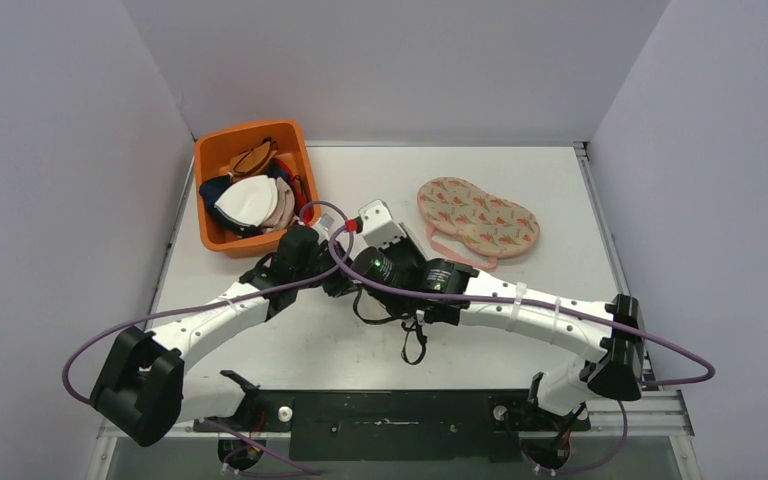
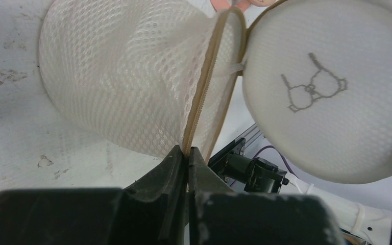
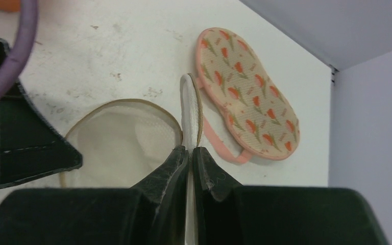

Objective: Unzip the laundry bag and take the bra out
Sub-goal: Close the laundry bag at the center of the board.

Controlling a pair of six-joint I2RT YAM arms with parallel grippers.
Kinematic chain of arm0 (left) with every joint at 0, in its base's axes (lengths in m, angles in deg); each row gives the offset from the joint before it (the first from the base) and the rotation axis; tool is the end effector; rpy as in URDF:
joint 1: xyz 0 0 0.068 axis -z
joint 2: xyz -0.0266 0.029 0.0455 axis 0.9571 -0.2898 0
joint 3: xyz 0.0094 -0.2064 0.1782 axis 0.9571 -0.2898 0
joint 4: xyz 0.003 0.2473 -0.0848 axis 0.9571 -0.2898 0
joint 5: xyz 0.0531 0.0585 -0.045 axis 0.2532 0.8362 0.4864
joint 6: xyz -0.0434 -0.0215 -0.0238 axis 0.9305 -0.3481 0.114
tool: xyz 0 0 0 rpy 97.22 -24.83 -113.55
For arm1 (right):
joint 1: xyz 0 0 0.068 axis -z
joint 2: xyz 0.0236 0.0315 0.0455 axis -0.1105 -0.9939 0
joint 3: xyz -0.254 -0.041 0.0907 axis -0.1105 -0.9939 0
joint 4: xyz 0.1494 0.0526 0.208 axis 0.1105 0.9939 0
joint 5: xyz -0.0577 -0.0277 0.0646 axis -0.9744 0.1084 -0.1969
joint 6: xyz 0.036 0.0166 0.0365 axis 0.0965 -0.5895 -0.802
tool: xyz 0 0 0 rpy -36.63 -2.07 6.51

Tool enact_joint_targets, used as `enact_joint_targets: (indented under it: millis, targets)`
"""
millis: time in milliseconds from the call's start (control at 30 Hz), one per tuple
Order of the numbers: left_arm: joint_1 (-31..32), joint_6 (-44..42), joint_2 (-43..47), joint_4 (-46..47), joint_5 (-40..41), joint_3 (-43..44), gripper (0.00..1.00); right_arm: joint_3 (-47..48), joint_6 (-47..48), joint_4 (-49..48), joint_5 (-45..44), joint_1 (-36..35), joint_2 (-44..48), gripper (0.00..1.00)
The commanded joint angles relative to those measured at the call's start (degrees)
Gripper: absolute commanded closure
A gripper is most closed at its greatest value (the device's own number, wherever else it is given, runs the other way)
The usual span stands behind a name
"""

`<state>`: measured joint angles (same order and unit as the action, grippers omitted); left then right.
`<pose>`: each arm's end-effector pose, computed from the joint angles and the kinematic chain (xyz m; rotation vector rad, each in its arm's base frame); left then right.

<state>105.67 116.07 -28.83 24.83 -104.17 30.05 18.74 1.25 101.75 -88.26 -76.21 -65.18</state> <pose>0.2143 -0.1522 0.2226 -0.3813 2.4329 -1.2572 0.1343 0.2836 0.3470 -0.5758 1.9465 -0.2087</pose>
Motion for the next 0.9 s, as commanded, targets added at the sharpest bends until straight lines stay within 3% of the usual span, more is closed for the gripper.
enact_joint_targets:
  millis: [0,267,667,867]
  targets:
    - [-0.08,-1.40,-0.43,4.47,0.05,0.27,1.00,-0.97,-1.90,-6.40,8.65,-0.45,-2.35,0.95]
    - [-0.25,-2.78,-0.70,3.96,1.80,-1.78,1.00,-2.33,-3.45,-11.50,15.39,-0.31,-7.27,0.94]
    - [-0.77,-6.86,0.78,-3.66,8.86,-3.73,1.00,-8.24,-6.15,-18.47,27.12,1.83,-3.58,0.54]
    - [-1.13,-8.20,0.97,-5.96,11.36,-4.11,1.00,-10.11,-7.30,-19.36,33.34,5.26,2.24,0.41]
